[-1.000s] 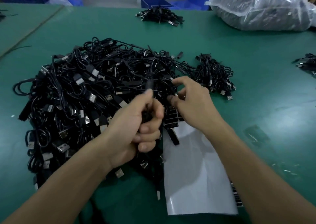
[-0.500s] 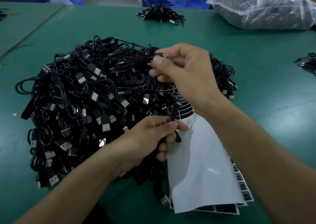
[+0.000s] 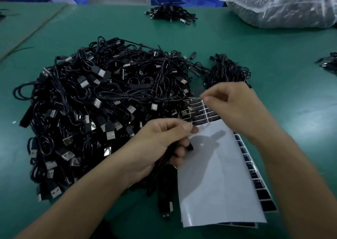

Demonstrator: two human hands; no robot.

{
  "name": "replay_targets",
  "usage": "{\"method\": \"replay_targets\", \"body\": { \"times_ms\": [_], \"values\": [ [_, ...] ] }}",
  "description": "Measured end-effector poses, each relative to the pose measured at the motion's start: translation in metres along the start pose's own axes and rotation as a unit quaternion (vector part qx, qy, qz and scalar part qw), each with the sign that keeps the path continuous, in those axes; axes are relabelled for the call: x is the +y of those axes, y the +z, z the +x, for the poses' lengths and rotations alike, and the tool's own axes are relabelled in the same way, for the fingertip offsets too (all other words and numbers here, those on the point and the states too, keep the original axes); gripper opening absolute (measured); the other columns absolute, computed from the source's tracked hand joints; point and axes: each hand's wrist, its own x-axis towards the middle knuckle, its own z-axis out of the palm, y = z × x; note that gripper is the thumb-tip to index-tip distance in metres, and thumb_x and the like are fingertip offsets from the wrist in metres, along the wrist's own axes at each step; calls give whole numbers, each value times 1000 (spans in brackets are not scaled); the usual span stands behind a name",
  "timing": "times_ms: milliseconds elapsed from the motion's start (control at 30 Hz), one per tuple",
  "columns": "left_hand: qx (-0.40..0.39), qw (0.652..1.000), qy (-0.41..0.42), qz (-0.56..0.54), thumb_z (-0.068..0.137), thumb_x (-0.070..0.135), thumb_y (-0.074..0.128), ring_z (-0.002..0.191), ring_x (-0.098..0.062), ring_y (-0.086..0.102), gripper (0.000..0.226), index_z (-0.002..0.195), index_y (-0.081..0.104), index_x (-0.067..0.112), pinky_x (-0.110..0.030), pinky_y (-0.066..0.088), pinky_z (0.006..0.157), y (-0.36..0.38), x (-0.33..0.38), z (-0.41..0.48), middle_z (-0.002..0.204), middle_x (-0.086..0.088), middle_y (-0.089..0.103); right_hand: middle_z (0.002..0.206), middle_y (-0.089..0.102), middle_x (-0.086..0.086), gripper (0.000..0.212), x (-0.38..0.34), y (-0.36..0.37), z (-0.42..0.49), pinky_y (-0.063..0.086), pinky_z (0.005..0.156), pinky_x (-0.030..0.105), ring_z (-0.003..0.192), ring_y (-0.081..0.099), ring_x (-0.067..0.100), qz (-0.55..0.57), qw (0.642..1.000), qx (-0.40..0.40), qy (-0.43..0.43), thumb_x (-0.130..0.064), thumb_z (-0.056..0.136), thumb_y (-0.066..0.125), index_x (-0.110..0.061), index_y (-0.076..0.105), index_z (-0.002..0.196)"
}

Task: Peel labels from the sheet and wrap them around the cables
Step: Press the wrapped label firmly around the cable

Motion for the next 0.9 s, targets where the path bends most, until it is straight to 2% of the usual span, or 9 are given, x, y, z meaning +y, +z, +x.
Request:
{"method": "replay_targets", "body": {
  "times_ms": [67, 133, 300, 433, 500, 633, 733, 833, 900],
  "values": [
    [37, 998, 32, -29, 78, 29, 71, 51, -8, 60, 17, 81, 76, 13, -20, 50, 45, 1, 1, 1, 66, 1, 64, 89, 65, -17, 4, 11, 2, -9, 42, 59, 5, 80, 59, -5, -41, 997, 22, 54, -29, 93, 68, -32, 68, 95],
    [98, 991, 89, -21, 91, 21, 66, 57, -11, 67, 12, 85, 70, 11, -21, 52, 46, 1, 1, 1, 71, -2, 69, 92, 61, -14, 19, 20, 4, -16, 39, 54, 10, 80, 56, -3, -53, 993, 37, 103, -37, 88, 72, -31, 65, 105],
    [145, 959, 196, 145, 103, 16, 50, 73, -11, 73, 13, 97, 61, 17, -18, 46, 41, 4, -4, -1, 91, 4, 73, 103, 65, -2, 59, 32, 3, -22, 47, 69, 31, 90, 64, 11, 72, 980, 19, 184, -46, 77, 81, -36, 52, 127],
    [165, 929, 250, 219, 102, 10, 54, 76, -7, 71, 21, 96, 67, 26, -13, 52, 60, 1, -6, 1, 89, 8, 74, 88, 77, 3, 72, 37, 2, -19, 55, 71, 38, 70, 72, 13, 270, 938, -19, 216, -25, 70, 91, -27, 52, 131],
    [181, 924, 244, 231, 102, 12, 53, 70, -5, 68, 22, 94, 67, 27, -16, 54, 65, 0, -5, 3, 84, 10, 73, 94, 78, 8, 72, 36, 7, -18, 61, 77, 41, 79, 76, 22, 310, 926, -58, 208, -17, 66, 91, -21, 55, 128],
    [202, 904, 222, 303, 103, 28, 43, 55, -17, 59, 20, 87, 55, 23, -32, 49, 50, 7, -3, 8, 78, 5, 69, 100, 77, 11, 61, 31, 22, -19, 60, 85, 51, 93, 74, 33, 289, 936, -76, 186, -13, 60, 87, -16, 63, 116],
    [207, 841, 222, 448, 97, 39, 44, 45, -14, 49, 16, 88, 42, 26, -35, 37, 44, 12, 0, 10, 60, 5, 59, 101, 76, 14, 54, 31, 25, -18, 60, 84, 54, 92, 74, 36, 309, 930, -59, 192, 0, 68, 85, -14, 62, 115],
    [220, 767, 198, 570, 90, 47, 57, 58, -12, 57, 31, 86, 32, 30, -31, 40, 49, 15, 4, 13, 73, 12, 63, 98, 76, 16, 47, 31, 24, -19, 63, 74, 46, 87, 75, 34, 334, 921, -54, 192, 9, 74, 78, -10, 62, 114],
    [224, 752, 193, 590, 88, 51, 62, 64, -15, 59, 40, 81, 28, 32, -31, 42, 52, 16, 4, 17, 81, 12, 67, 97, 76, 16, 45, 30, 25, -20, 63, 75, 47, 87, 75, 36, 344, 917, -58, 196, 11, 76, 76, -9, 62, 114]
  ]
}}
